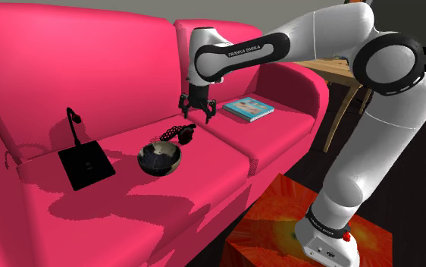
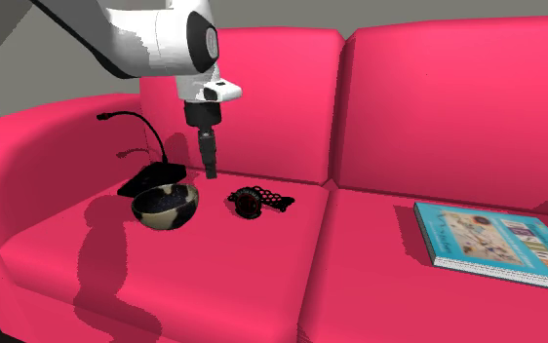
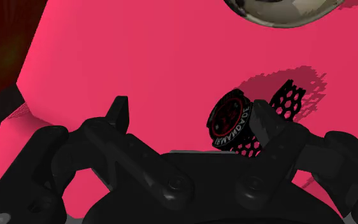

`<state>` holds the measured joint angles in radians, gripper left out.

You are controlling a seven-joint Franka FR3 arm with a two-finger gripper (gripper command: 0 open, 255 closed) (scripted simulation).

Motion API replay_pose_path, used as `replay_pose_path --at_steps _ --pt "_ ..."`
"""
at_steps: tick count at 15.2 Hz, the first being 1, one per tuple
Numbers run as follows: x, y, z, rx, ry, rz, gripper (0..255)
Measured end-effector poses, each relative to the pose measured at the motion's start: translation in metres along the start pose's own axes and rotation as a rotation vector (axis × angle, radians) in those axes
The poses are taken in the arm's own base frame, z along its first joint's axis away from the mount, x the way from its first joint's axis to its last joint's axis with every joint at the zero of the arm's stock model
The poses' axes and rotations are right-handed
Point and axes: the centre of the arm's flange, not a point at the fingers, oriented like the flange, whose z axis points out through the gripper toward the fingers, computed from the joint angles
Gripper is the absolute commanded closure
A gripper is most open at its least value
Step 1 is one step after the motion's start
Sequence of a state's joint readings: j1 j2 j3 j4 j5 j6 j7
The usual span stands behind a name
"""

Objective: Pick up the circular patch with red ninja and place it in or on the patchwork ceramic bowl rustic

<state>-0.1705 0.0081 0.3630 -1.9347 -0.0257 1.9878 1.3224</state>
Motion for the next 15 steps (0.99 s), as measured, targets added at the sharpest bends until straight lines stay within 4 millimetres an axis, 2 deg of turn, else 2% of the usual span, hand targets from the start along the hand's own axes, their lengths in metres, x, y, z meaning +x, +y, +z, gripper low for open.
replay_pose_path --at_steps 4,10,12,15 --pt "0.026 -0.038 0.029 -0.028 0.001 0.183 0" --pt "0.084 -0.082 0.073 -0.071 0.004 0.455 0" --pt "0.1 -0.09 0.087 -0.083 0.006 0.523 0" --pt "0.102 -0.092 0.106 -0.087 0.006 0.544 0"
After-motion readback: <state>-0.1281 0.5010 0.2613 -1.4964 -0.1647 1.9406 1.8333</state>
